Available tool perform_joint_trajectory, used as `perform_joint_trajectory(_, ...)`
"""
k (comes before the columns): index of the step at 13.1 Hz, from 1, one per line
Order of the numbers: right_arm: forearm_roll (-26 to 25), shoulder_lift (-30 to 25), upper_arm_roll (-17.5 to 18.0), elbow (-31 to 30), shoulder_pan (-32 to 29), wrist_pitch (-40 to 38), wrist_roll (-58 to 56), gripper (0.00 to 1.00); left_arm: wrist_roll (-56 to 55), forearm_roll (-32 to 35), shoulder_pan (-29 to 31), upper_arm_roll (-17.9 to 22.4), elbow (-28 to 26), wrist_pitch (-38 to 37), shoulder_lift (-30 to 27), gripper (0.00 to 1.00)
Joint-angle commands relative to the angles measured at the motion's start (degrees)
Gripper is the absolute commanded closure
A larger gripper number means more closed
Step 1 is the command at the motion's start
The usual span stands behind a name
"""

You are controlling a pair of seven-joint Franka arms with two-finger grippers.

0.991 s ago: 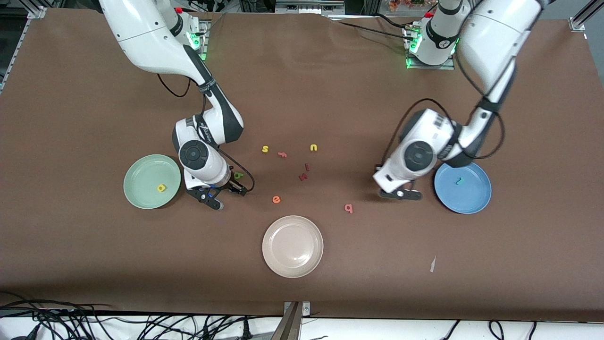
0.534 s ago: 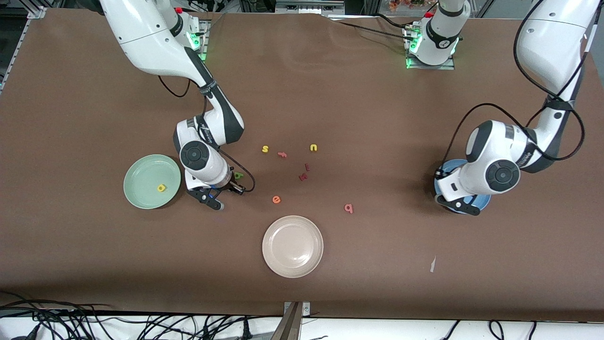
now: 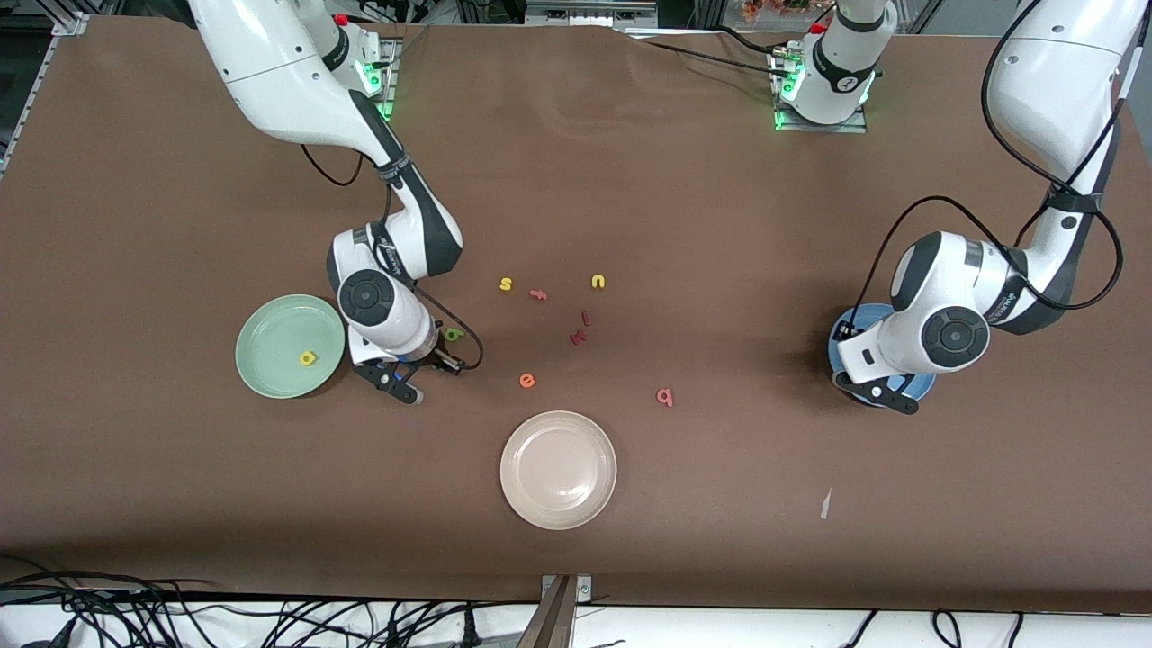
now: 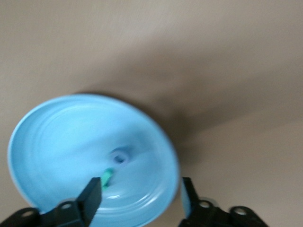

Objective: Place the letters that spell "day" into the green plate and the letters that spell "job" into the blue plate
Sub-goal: 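Open the left gripper over the blue plate while the right gripper grasps the y, then open the right gripper over the green plate while the left gripper grasps the b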

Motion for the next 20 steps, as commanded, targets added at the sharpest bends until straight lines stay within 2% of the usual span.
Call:
perform_joint_trajectory(1,0.3,-5.7,-2.3,0.7,-0.6,-5.7,-0.4,1.0,-9.7,-4.3,-6.2,0.1,9.3,-1.0,4.8,0.0)
perform_joint_trajectory(5,0.5,-11.6,-9.3,1.3,-0.6,-11.6,-0.6,1.0,-29.0,-4.3,-15.5,0.4,21.7,-0.7,14.7,0.0)
perform_joint_trajectory(7,0.8,-12.2,-13.1,1.3,-0.8,-12.5,-0.9,1.0,-34.1,-4.3,-18.6,0.4,25.6,-0.2,17.7,0.0)
perform_joint_trajectory(8,0.8,-12.3,-13.6,1.1,-1.3,-12.6,-1.0,1.0,-36.3,-4.2,-19.9,0.4,27.0,0.2,18.8,0.0)
perform_joint_trajectory(10,0.9,-12.2,-13.6,0.9,-2.9,-13.7,-1.5,1.0,-41.6,-4.0,-22.7,1.2,28.3,4.1,20.8,0.0)
perform_joint_trajectory(12,2.7,-11.9,-13.5,0.5,-4.2,-14.0,-3.8,1.0,-45.7,-4.1,-26.0,4.0,28.4,7.1,21.7,0.0)
perform_joint_trajectory(14,3.2,-15.9,-11.8,-4.7,-7.9,-12.0,-5.0,1.0,-49.3,-4.1,-28.7,6.3,28.6,9.2,22.4,0.02)
perform_joint_trajectory(16,3.5,-19.1,-9.1,-11.4,-11.2,-7.5,-5.7,1.0,-51.3,-4.1,-29.6,6.9,28.6,10.0,22.8,0.04)
perform_joint_trajectory(20,3.5,-19.9,-7.3,-21.2,-11.7,4.3,-5.9,0.98,-52.8,-4.1,-30.4,7.0,28.5,10.7,22.9,0.15)
